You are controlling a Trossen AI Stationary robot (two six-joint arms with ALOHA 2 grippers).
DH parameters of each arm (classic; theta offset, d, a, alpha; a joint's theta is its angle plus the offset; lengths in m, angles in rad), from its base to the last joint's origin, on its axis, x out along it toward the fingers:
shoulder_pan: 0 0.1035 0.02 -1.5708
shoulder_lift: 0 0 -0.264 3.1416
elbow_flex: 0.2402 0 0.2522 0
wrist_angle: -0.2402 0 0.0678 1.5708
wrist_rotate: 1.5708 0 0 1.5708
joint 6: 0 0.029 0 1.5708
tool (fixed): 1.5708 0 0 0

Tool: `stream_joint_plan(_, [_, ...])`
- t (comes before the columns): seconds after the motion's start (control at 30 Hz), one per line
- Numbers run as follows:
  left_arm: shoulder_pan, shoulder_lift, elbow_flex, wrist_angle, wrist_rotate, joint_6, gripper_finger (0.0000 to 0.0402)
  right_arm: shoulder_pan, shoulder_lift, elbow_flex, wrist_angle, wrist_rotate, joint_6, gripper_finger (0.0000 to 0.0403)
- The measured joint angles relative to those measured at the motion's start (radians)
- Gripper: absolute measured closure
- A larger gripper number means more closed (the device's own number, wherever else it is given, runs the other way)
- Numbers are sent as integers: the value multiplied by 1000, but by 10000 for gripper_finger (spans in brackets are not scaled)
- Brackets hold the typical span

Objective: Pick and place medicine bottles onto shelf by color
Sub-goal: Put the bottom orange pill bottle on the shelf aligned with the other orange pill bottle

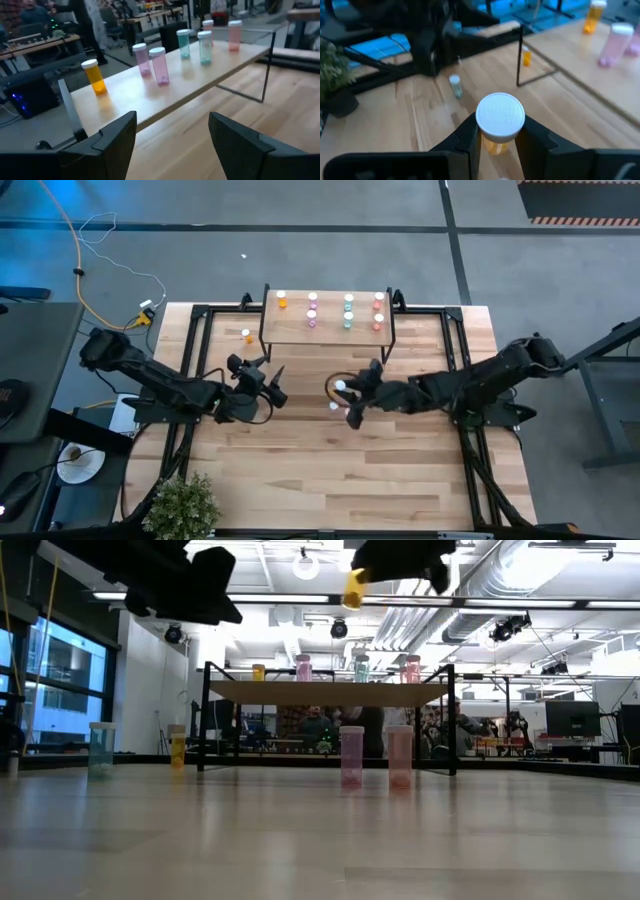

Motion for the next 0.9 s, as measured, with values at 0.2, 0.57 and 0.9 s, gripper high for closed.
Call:
stream_joint_plan(0.2, [0, 70, 0, 77, -24, -7, 165, -89, 0, 0, 117, -86, -123, 315])
stream_joint_plan(0.57, [-17, 114, 0, 224, 14, 15, 165, -198, 0, 59, 91, -228, -284, 315])
stream_joint_plan(0.9, [-18, 114, 0, 419, 152, 272, 165, -260, 4, 79, 66, -336, -343, 315])
